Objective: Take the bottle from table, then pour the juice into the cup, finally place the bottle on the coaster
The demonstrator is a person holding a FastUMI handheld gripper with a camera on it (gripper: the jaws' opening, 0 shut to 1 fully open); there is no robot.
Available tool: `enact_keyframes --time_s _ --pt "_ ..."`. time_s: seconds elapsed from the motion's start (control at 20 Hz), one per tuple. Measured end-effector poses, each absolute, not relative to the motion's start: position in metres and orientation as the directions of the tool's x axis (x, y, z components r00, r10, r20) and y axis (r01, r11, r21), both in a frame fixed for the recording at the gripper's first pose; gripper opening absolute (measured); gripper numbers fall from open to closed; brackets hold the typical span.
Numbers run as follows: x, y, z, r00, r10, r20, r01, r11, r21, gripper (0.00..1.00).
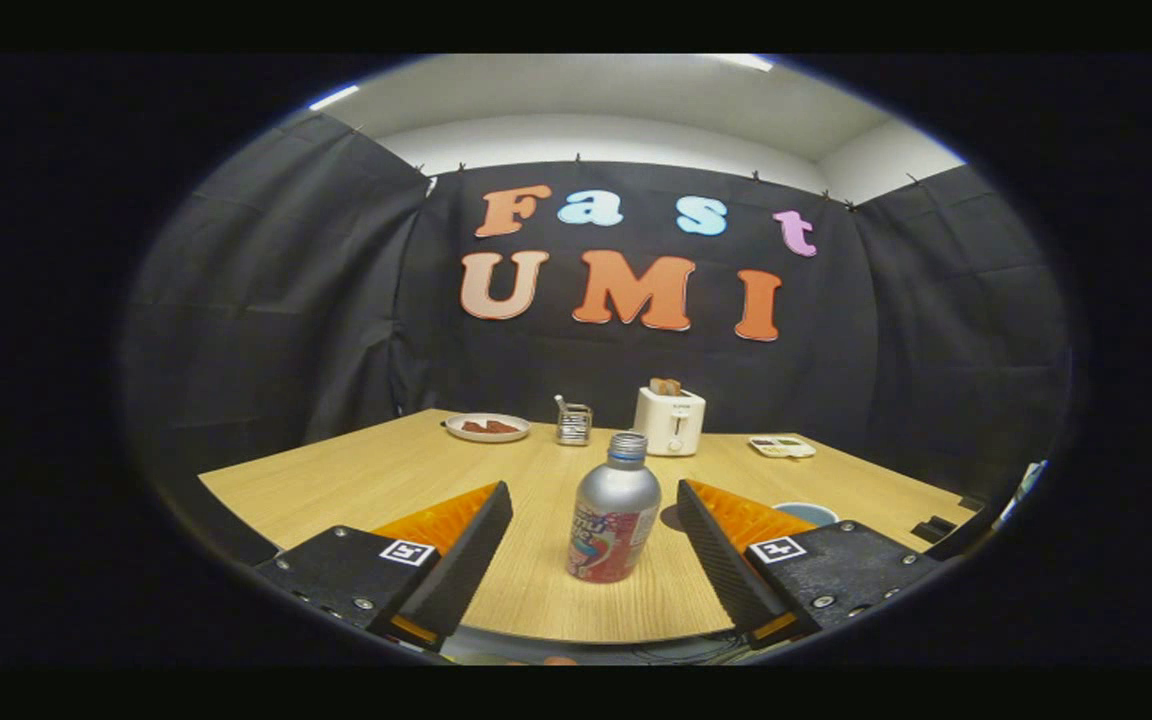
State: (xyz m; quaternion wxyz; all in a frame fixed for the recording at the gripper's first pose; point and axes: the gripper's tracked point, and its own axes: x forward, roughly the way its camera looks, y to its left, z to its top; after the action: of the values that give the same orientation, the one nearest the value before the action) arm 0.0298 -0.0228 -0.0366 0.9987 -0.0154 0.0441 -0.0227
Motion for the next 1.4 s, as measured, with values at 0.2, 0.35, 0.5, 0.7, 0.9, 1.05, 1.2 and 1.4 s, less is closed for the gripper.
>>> enact_keyframes --time_s 0.2,0.35,0.5,0.7,0.9,1.05,1.2,1.4 --pt "0.041 -0.035 -0.059 0.987 -0.068 -0.143 0.068 0.998 -0.002 0.98" --pt "0.048 -0.045 -0.076 0.976 -0.098 -0.195 0.101 0.995 0.007 0.98" --pt "0.057 -0.043 -0.097 0.961 -0.1 -0.257 0.108 0.994 0.017 0.98" --pt "0.063 -0.038 -0.116 0.945 -0.094 -0.314 0.107 0.994 0.024 0.98" --pt "0.075 -0.029 -0.129 0.939 -0.074 -0.336 0.098 0.994 0.053 0.98" --pt "0.084 -0.026 -0.135 0.936 -0.07 -0.346 0.094 0.994 0.052 0.98" --pt "0.092 -0.025 -0.14 0.934 -0.07 -0.35 0.092 0.995 0.047 0.98" --pt "0.1 -0.018 -0.148 0.933 -0.049 -0.357 0.072 0.996 0.05 0.99"
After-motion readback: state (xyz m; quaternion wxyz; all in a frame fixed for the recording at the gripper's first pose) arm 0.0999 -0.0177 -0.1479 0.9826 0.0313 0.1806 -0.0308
